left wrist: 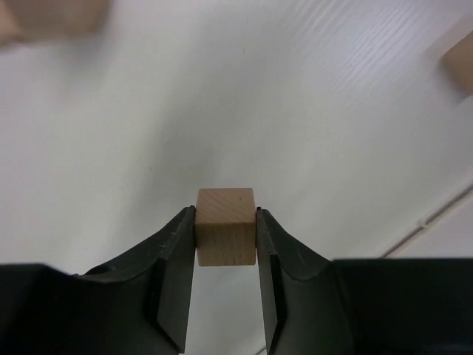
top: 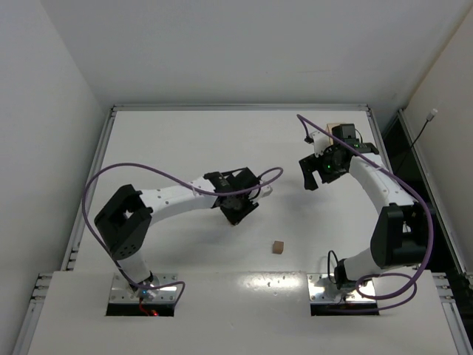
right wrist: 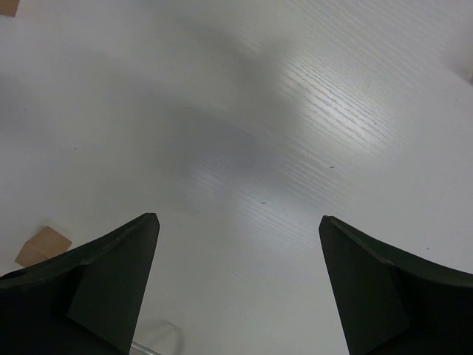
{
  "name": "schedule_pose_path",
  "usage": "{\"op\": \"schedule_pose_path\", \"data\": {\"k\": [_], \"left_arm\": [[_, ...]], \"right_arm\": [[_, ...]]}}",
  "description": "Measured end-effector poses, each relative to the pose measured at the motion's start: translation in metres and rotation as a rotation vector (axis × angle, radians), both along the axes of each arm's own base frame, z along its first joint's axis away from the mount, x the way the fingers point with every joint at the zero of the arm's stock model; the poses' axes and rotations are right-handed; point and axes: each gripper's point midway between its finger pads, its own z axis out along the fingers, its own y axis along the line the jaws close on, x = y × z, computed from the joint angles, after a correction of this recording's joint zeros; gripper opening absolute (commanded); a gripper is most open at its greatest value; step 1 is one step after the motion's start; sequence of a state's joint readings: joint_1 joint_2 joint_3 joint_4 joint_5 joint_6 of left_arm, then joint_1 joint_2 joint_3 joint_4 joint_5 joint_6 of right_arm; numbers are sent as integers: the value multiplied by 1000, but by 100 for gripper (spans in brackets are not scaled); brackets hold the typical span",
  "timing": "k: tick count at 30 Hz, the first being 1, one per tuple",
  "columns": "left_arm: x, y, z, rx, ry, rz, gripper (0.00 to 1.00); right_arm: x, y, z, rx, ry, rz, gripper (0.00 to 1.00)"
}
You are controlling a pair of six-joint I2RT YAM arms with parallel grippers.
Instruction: Build the wood block tower
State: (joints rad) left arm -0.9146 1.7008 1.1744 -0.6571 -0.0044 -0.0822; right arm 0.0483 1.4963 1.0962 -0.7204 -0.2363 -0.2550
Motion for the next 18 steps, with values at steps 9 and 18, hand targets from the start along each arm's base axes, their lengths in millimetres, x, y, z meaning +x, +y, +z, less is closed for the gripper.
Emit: {"op": "schedule_pose_path", "data": {"k": [9,18], "left_arm": [[48,-66,148,-258,-181,-20,0],[110,-67,145,-209,-187,75,0]], "right_arm": [[0,1,-4,3,13,1,88],[-1,2,-7,10,27,4,88]]}}
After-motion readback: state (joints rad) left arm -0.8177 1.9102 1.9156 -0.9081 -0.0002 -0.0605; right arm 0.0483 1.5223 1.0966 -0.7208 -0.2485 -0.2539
